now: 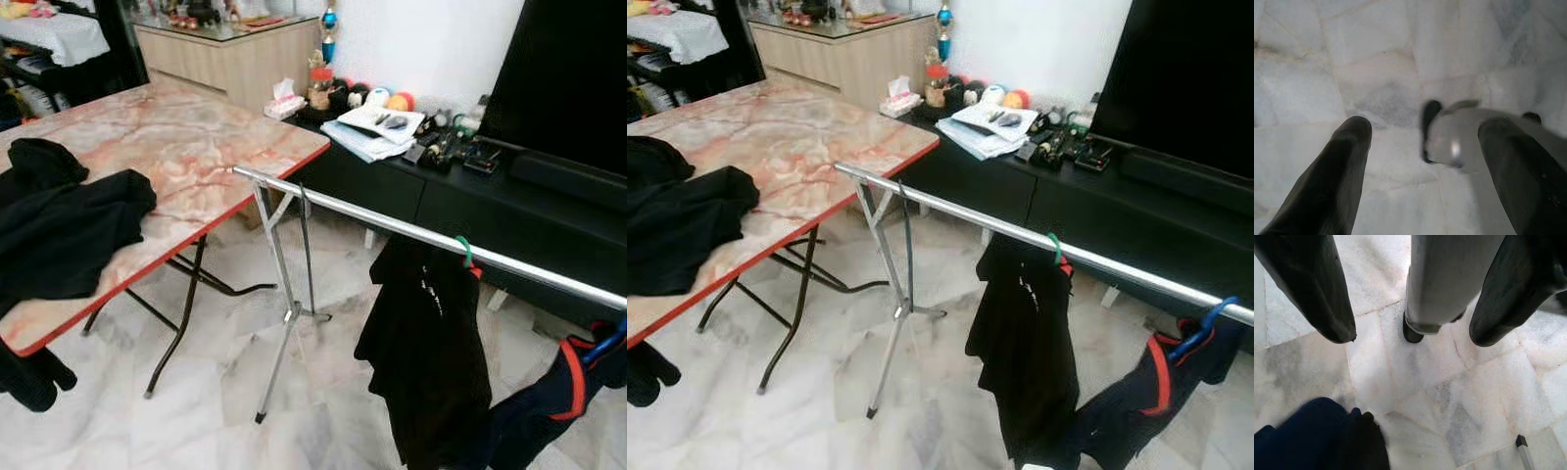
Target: Hang hanger
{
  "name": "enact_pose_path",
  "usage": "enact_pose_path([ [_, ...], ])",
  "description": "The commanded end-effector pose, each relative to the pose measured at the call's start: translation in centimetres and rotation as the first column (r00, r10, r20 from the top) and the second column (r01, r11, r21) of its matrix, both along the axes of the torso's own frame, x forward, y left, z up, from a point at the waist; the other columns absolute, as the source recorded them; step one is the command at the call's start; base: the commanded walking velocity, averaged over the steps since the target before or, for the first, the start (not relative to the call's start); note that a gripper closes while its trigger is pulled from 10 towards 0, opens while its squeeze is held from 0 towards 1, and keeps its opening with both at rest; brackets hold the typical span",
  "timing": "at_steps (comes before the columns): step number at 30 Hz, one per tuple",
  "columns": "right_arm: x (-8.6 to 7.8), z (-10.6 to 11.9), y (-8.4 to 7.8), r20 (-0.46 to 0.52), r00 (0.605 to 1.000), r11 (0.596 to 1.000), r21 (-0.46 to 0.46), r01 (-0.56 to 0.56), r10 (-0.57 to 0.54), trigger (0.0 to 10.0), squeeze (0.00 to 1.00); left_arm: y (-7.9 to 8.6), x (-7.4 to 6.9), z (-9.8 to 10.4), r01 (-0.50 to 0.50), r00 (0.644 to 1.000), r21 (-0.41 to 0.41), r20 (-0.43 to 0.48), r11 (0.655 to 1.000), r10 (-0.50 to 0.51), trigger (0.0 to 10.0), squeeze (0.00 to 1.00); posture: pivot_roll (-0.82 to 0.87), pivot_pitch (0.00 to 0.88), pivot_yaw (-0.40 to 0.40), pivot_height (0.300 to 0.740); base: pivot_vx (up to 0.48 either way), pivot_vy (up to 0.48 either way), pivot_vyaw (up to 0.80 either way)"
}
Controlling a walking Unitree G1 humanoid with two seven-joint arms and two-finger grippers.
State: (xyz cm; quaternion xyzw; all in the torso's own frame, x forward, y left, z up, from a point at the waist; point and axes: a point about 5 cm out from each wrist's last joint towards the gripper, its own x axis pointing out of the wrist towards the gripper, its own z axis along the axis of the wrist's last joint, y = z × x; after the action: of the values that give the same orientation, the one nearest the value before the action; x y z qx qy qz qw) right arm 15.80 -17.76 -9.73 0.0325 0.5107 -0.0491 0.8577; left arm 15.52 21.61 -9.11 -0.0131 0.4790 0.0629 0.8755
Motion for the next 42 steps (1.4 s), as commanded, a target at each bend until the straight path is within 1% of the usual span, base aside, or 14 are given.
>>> enact_pose_path([
  [1, -0.13, -0.12, 0.70, -0.008, 1.000, 1.000, 0.017, -0.002, 0.002, 10.0, 0.00, 0.67, -1.02, -0.28, -0.014, 0.999, 0.011, -0.035, 1.000, 0.015, 10.0, 0.00, 0.01, 0.051, -0.003, 0.721, 0.000, 0.360, 0.00],
  [29, -0.13, -0.12, 0.70, -0.008, 1.000, 1.000, 0.017, -0.002, 0.002, 10.0, 0.00, 0.67, -1.02, -0.28, -0.014, 0.999, 0.011, -0.035, 1.000, 0.015, 10.0, 0.00, 0.01, 0.051, -0.003, 0.721, 0.000, 0.360, 0.00],
  [34, 0.04, -0.04, 0.54, -0.006, 0.999, 0.999, 0.005, -0.040, 0.040, 10.0, 0.00, 0.32, -0.75, -0.23, -0.017, 1.000, -0.004, -0.018, 1.000, 0.017, 10.0, 0.00, 0.02, 0.054, -0.011, 0.721, 0.000, 0.369, 0.00],
  [42, 0.02, -0.04, 0.55, -0.007, 0.999, 0.999, 0.004, -0.042, 0.042, 10.0, 0.00, 0.38, -0.79, -0.23, -0.015, 1.000, -0.005, -0.020, 1.000, 0.014, 10.0, 0.00, 0.02, 0.050, -0.010, 0.721, 0.000, 0.377, 0.00],
])
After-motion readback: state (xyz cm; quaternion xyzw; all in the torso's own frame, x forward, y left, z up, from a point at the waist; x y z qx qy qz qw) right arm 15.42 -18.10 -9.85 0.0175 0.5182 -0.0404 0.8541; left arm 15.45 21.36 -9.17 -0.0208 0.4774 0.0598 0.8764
